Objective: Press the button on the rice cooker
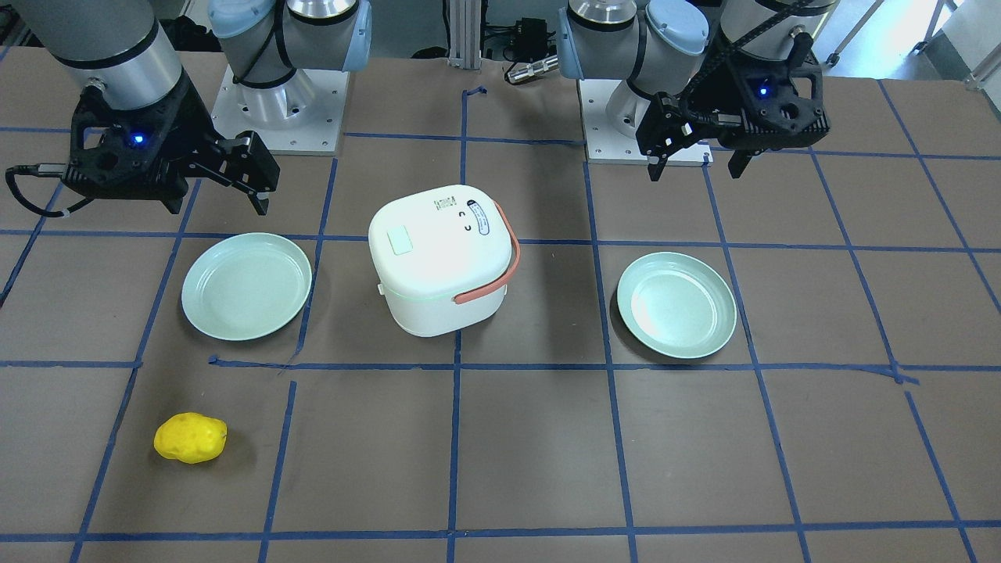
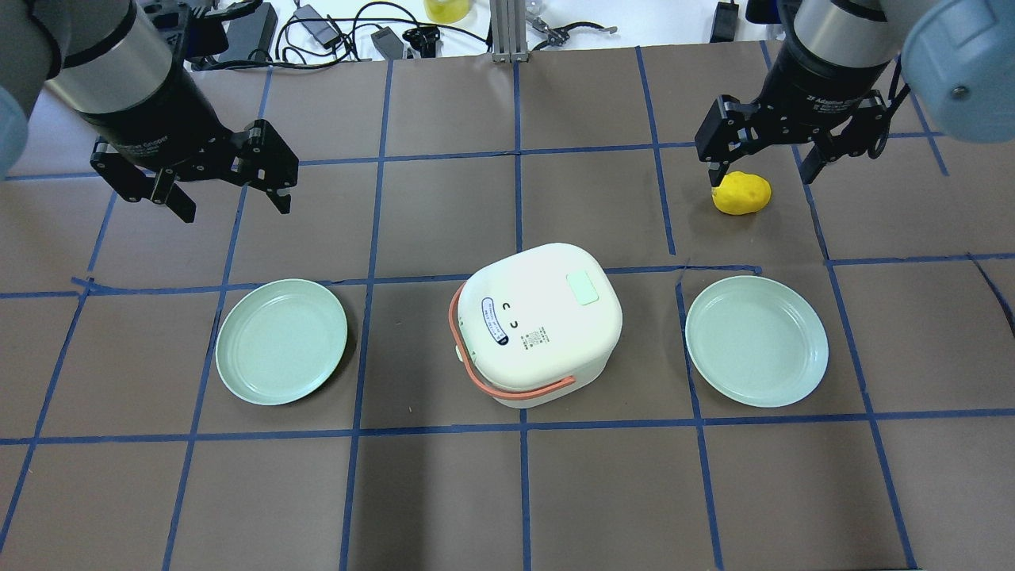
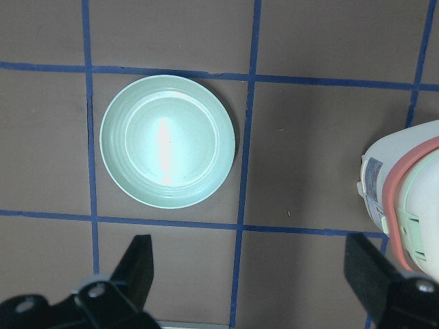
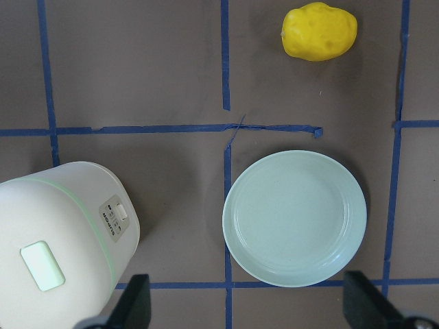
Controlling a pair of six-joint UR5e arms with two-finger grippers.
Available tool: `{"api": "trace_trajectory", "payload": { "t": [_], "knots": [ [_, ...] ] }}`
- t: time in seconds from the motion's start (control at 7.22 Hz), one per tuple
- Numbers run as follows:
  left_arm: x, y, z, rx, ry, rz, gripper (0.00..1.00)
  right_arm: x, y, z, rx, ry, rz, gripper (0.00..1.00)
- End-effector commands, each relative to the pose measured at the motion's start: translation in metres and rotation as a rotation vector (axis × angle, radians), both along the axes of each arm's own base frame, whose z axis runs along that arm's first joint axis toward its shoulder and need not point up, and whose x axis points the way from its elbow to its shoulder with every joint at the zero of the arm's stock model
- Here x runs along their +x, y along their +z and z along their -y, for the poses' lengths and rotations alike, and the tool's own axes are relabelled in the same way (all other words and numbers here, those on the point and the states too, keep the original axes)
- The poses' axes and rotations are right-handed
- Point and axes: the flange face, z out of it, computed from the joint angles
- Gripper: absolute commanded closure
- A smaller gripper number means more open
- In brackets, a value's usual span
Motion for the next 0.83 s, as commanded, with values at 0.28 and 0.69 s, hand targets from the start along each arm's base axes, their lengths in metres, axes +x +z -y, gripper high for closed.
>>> {"api": "trace_trajectory", "payload": {
  "t": [0.28,0.69],
  "knots": [
    [0.0,0.0,0.0,0.0,0.0,0.0,0.0,-0.0009,0.0049,-0.0013,-0.008,-0.001,-0.002,0.0],
    [0.0,0.0,0.0,0.0,0.0,0.0,0.0,0.001,0.0078,-0.0018,-0.012,0.002,0.002,0.0]
  ]
}}
